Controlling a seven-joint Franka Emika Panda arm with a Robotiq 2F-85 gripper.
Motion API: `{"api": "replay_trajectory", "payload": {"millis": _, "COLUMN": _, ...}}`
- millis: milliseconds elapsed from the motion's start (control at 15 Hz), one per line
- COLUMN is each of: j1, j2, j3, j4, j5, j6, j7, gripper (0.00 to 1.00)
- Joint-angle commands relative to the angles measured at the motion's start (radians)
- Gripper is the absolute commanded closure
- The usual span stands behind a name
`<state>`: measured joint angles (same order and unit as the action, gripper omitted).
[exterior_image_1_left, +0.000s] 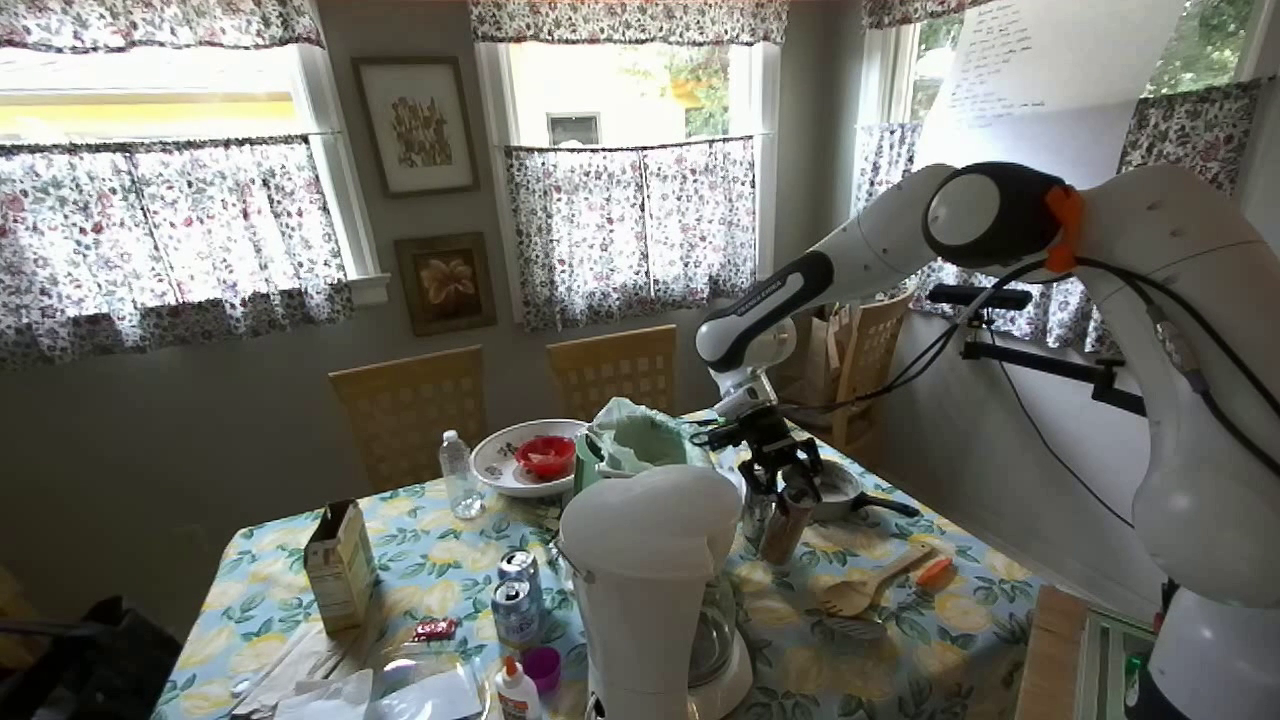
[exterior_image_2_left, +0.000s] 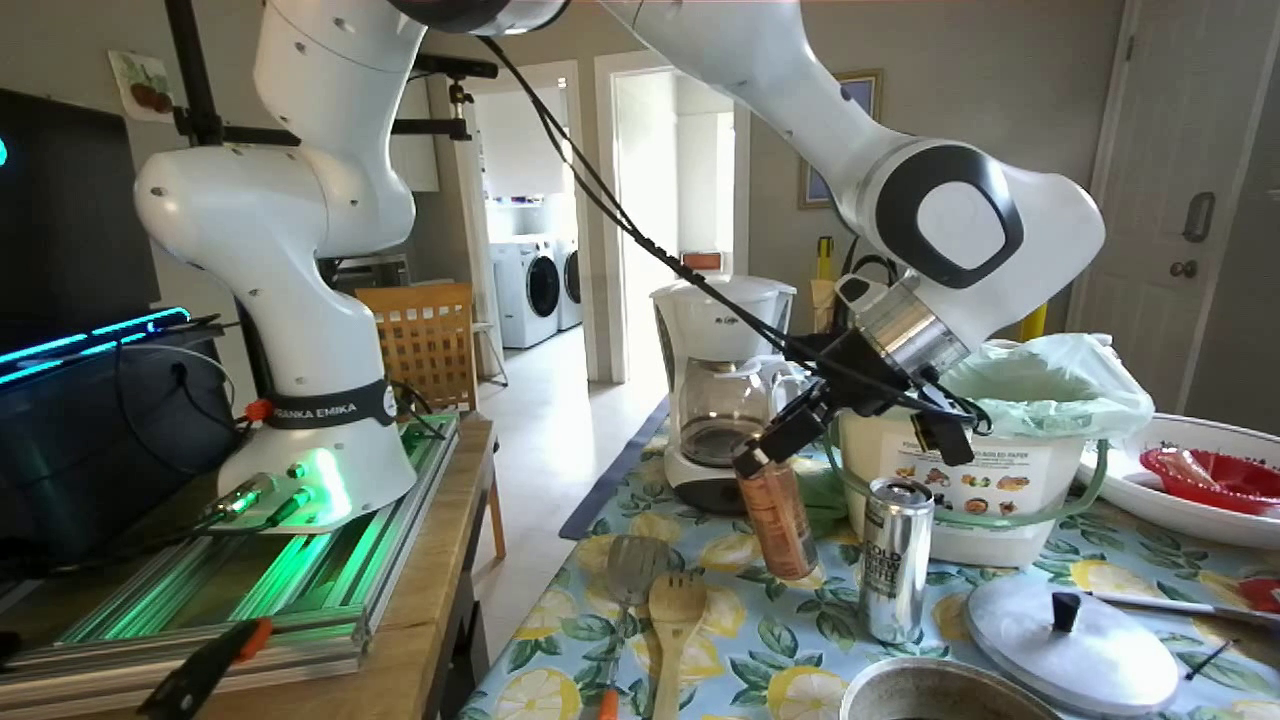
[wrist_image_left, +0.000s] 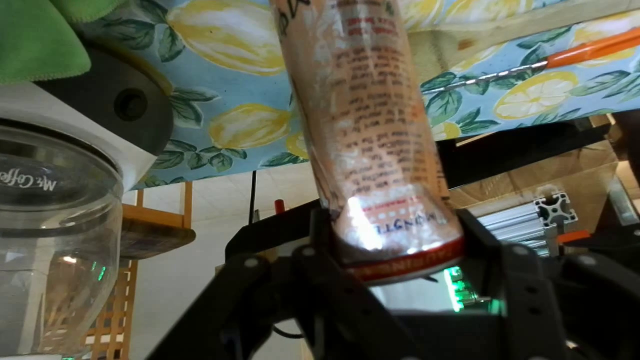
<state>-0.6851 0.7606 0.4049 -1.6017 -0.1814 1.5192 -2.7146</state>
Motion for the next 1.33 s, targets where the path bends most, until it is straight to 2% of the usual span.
{"api": "replay_trajectory", "payload": {"millis": 0, "j1": 0.022, "j2": 0.045, "j3": -0.012, "j4": 0.039, "j5": -0.034, "j6": 0.005, "j7": -0.002, "gripper": 0.63}}
{"api": "replay_trajectory", "payload": {"millis": 200, "j1": 0.021, "j2": 0.047, "j3": -0.012, "j4": 0.041, "j5": -0.028, "j6": 0.008, "j7": 0.004, "gripper": 0.63}}
{"api": "replay_trajectory", "payload": {"millis": 267, "j1": 0.107, "j2": 0.019, "j3": -0.119, "j4": 0.035, "j5": 0.035, "j6": 0.023, "j7": -0.039, "gripper": 0.63}}
{"api": "replay_trajectory", "payload": {"millis": 333, "j1": 0.03, "j2": 0.039, "j3": -0.027, "j4": 0.036, "j5": -0.01, "j6": 0.019, "j7": 0.003, "gripper": 0.63}}
{"api": "replay_trajectory", "payload": {"millis": 400, "j1": 0.028, "j2": -0.003, "j3": -0.032, "j4": 0.008, "j5": 0.009, "j6": 0.004, "j7": -0.003, "gripper": 0.38}}
{"api": "replay_trajectory", "payload": {"millis": 467, "j1": 0.123, "j2": -0.027, "j3": -0.148, "j4": 0.011, "j5": 0.074, "j6": 0.013, "j7": -0.046, "gripper": 0.38}}
{"api": "replay_trajectory", "payload": {"millis": 933, "j1": 0.128, "j2": -0.028, "j3": -0.155, "j4": 0.012, "j5": 0.078, "j6": 0.014, "j7": -0.051, "gripper": 0.38}}
{"api": "replay_trajectory", "payload": {"millis": 1000, "j1": 0.128, "j2": -0.028, "j3": -0.155, "j4": 0.012, "j5": 0.078, "j6": 0.014, "j7": -0.051, "gripper": 0.63}}
{"api": "replay_trajectory", "payload": {"millis": 1067, "j1": 0.043, "j2": 0.003, "j3": -0.047, "j4": 0.018, "j5": 0.031, "j6": -0.002, "j7": 0.001, "gripper": 0.63}}
{"api": "replay_trajectory", "payload": {"millis": 1133, "j1": 0.056, "j2": 0.001, "j3": -0.063, "j4": 0.017, "j5": 0.041, "j6": 0.006, "j7": 0.014, "gripper": 0.63}}
{"api": "replay_trajectory", "payload": {"millis": 1200, "j1": 0.149, "j2": -0.02, "j3": -0.176, "j4": 0.017, "j5": 0.112, "j6": 0.01, "j7": -0.038, "gripper": 0.63}}
{"api": "replay_trajectory", "payload": {"millis": 1267, "j1": 0.161, "j2": -0.017, "j3": -0.187, "j4": 0.024, "j5": 0.124, "j6": -0.006, "j7": -0.057, "gripper": 0.63}}
